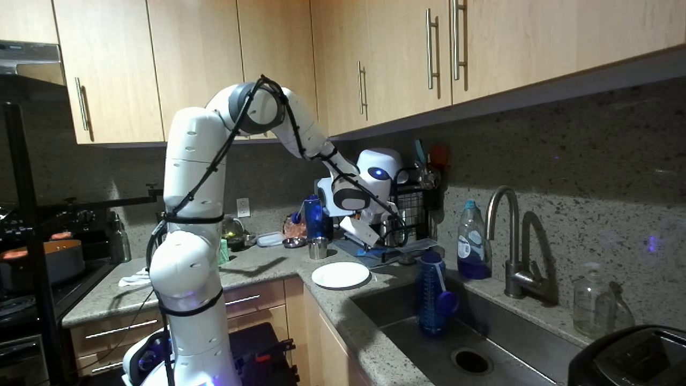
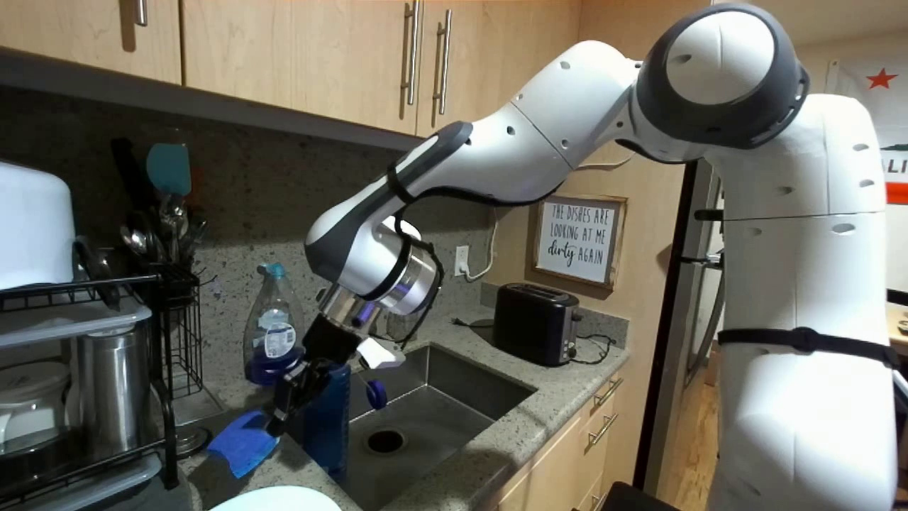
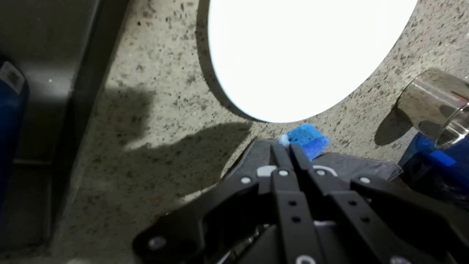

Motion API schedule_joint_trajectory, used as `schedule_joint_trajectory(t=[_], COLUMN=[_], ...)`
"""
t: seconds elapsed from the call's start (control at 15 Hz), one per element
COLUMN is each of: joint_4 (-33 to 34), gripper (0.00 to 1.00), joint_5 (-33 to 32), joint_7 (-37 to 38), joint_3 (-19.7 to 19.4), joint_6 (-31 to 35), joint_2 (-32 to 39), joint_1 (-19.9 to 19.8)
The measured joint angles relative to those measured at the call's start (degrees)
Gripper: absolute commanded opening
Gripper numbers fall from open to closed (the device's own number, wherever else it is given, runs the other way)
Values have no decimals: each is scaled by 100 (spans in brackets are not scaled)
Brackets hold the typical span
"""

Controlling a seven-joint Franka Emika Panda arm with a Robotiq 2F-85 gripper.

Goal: Put the blue sponge on the white plate

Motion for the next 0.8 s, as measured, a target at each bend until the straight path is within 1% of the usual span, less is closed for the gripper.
schedule_joint_trajectory(t=[0.13, 0.27, 0.47, 0.53, 0.6, 0.8], joint_4=[-285, -540, -842, -924, -997, -1121], gripper=[1, 1, 1, 6, 6, 6], joint_5=[325, 500, 525, 525, 519, 519], joint_7=[-151, -237, -244, -247, -256, -259], joint_3=[-195, -358, -506, -531, -547, -564], joint_6=[-9, -11, -1, 11, 33, 74], joint_2=[-165, -285, -382, -414, -454, -573], joint_1=[241, 493, 849, 950, 1044, 1178])
